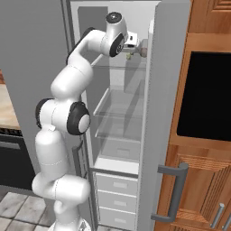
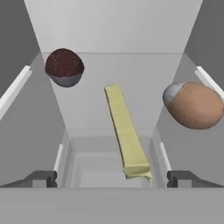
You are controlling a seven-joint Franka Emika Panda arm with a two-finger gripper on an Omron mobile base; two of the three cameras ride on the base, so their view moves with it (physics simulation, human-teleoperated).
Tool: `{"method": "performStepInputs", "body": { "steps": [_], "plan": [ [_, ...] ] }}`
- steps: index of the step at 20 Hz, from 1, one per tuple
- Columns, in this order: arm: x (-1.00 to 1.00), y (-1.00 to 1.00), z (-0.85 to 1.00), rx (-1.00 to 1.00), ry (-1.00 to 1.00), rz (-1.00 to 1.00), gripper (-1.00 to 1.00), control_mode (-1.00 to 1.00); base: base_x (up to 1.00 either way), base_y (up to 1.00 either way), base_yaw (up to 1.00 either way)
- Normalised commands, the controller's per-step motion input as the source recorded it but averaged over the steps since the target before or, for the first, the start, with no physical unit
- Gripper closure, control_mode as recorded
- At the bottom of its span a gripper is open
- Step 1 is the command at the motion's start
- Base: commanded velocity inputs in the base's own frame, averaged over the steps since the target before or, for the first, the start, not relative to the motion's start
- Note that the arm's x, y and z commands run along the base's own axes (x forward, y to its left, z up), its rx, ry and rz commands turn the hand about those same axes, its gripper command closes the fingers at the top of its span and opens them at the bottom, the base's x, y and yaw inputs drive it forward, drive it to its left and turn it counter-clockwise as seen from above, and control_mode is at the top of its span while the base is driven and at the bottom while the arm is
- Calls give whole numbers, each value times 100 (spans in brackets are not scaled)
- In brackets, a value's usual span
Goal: Pick the egg and butter from the fridge and place them by the bowl for mixing.
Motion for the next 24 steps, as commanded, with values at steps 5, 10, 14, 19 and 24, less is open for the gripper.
{"method": "performStepInputs", "body": {
  "steps": [5, 10, 14, 19, 24],
  "plan": [
    [38, -6, 0, 0, 2, 0, -100, -100, 0, 0, 0],
    [22, -11, -5, 0, 0, 0, -100, -100, 0, 0, 0],
    [12, -8, -9, 2, -3, 0, -100, -100, 0, 0, 0],
    [5, -2, -22, 2, 0, -2, -100, -100, 0, 0, 0],
    [2, 0, -28, 0, -4, -2, -100, -100, 0, 0, 0]
  ]
}}
